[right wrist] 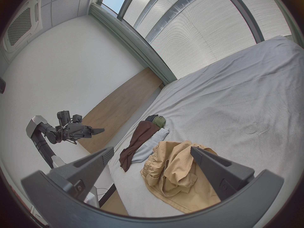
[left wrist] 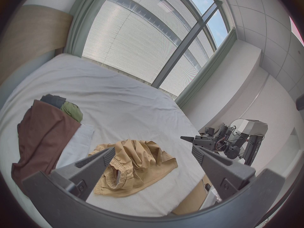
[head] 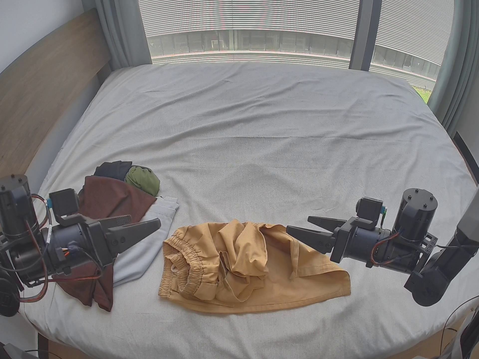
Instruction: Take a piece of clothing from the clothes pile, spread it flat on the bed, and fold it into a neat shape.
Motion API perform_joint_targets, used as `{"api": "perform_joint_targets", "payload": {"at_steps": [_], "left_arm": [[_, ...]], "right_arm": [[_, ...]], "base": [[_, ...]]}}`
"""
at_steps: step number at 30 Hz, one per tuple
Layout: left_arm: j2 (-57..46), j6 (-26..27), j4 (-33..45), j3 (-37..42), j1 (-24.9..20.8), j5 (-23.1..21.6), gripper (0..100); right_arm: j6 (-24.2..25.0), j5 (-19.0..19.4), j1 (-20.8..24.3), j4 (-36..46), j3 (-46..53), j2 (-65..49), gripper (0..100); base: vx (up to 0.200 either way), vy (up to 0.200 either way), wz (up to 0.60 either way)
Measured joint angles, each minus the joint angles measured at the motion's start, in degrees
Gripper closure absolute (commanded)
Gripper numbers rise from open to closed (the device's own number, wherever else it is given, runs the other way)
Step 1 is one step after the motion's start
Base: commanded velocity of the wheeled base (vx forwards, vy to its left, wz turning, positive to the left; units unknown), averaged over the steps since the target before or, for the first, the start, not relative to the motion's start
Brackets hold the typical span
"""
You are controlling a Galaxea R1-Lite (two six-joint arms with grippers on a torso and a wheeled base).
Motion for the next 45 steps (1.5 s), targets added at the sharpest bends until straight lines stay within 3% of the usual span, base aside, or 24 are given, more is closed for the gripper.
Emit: {"api": "perform_joint_targets", "payload": {"at_steps": [7, 29, 45], "left_arm": [[6.84, -0.85, -7.36, 2.35, 0.04, -1.02, 0], [21.87, -3.54, -15.69, 4.01, 1.77, -3.64, 0], [40.03, -6.33, -40.78, 7.53, 1.17, -3.86, 0]], "right_arm": [[-0.05, -0.07, -0.27, -0.02, 0.00, 0.63, 0], [-0.16, -0.33, -0.40, -2.57, 0.00, 2.51, 0], [-0.13, -0.35, -0.60, -2.95, 0.00, 4.16, 0]], "base": [[0.000, 0.000, 0.00], [0.000, 0.000, 0.00], [0.000, 0.000, 0.00]]}}
